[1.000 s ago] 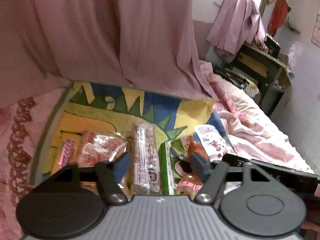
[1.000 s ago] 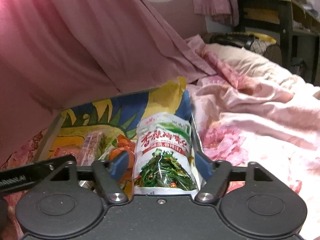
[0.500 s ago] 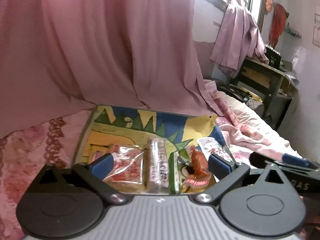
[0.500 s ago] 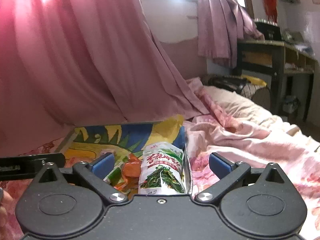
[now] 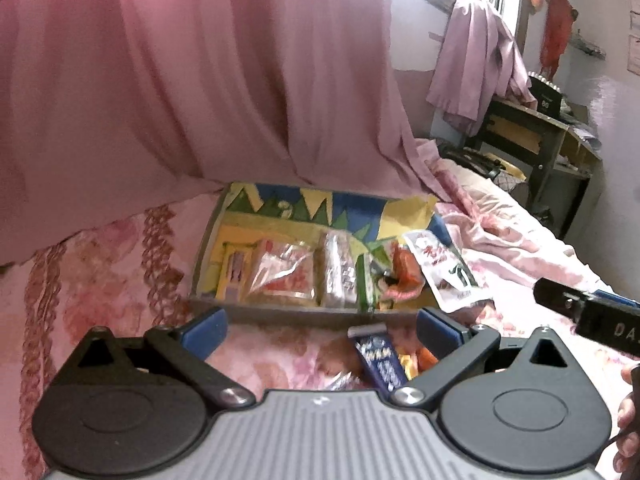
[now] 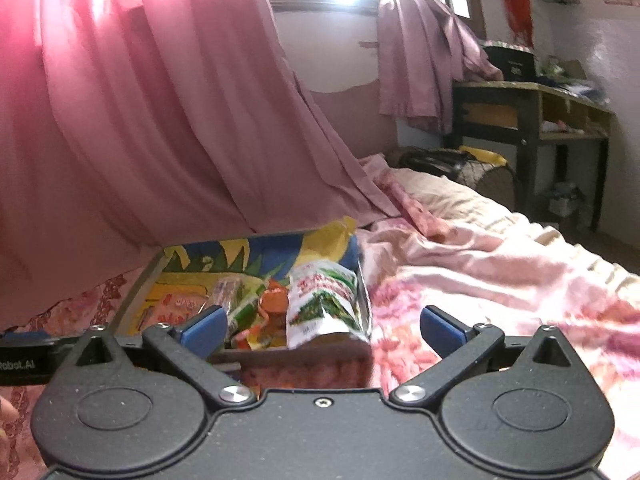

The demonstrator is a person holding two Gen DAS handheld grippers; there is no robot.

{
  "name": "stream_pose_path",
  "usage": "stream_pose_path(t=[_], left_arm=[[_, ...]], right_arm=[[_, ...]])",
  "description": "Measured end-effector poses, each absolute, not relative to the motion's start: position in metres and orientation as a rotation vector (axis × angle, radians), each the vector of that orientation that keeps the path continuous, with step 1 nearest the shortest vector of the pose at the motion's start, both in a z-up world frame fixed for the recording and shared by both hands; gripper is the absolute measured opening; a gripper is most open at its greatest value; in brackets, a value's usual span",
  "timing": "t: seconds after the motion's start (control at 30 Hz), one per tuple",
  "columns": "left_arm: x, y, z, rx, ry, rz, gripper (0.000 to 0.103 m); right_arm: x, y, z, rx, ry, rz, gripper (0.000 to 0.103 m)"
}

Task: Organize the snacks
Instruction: 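Lower both held snacks into the tray and open both grippers, then raise both grippers and move toward the blue tube and mandarin orange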

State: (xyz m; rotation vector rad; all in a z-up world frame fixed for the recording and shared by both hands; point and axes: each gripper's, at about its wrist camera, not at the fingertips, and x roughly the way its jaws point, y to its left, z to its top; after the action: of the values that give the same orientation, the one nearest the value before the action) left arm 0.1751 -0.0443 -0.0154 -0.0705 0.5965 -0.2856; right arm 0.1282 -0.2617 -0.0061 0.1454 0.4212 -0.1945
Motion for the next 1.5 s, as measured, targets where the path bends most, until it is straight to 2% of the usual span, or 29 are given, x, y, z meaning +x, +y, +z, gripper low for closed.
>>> stream_pose_path(t=[0.67, 1.5], left_arm=[[0.110, -0.008, -0.039, -0.026, 0.747, -0.178, 0.103], [0.118, 0.000, -0.056, -0.025, 0.873, -0.131, 0.103]], right_arm=[[0.061, -0.231, -0.022, 0.180, 0.556, -0.172, 0.102], [0.072, -0.208, -0.041, 0.122, 0.772, -0.086, 0.102]])
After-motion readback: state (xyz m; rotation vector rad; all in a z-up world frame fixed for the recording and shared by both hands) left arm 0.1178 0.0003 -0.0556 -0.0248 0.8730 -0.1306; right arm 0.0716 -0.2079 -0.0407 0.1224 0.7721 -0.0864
